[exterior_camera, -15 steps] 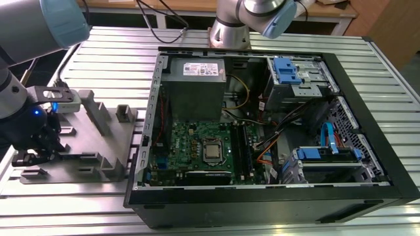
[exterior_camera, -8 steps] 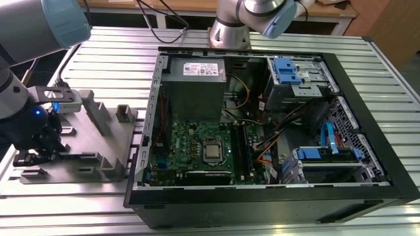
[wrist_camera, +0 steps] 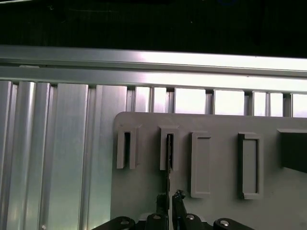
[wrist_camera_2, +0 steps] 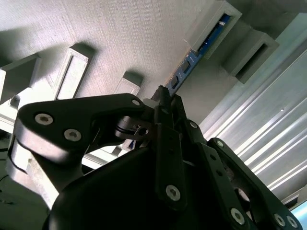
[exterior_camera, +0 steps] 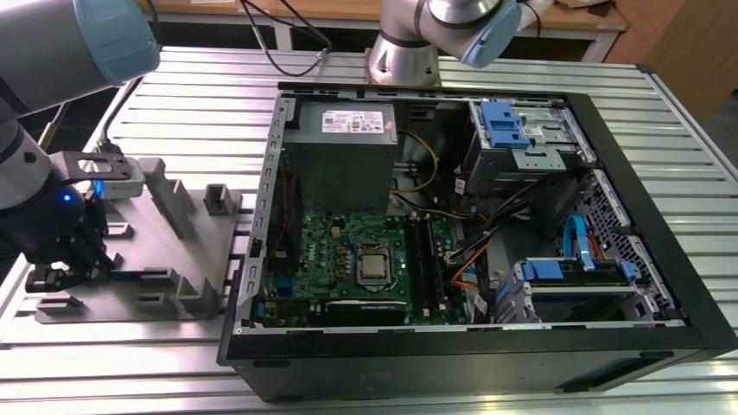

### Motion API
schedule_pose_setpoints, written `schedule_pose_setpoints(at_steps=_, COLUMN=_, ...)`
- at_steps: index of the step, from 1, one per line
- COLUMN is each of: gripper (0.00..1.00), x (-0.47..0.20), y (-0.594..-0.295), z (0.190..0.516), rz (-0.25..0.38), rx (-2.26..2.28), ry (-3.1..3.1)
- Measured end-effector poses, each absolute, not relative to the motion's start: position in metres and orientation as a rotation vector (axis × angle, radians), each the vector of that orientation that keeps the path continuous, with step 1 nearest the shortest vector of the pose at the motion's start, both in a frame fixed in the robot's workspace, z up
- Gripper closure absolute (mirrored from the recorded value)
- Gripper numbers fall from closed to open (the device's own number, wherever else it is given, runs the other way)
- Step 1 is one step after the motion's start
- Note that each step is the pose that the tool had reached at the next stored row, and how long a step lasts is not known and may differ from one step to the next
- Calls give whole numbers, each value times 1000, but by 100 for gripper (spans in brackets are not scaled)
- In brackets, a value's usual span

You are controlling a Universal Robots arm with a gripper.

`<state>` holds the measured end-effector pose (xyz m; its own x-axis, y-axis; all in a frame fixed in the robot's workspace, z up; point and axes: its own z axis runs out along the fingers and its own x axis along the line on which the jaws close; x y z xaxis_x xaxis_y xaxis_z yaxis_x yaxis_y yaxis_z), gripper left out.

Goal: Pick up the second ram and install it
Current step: 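Pick up the second ram and move it above second insertion slot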

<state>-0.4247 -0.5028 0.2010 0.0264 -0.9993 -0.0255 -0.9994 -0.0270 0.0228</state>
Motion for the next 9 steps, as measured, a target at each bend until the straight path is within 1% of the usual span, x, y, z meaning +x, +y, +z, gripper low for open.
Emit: schedule_pose_setpoints(at_steps=9, gripper=84, x=-425, y=-505, z=201, rz=55, rx=-2249, ry=2190)
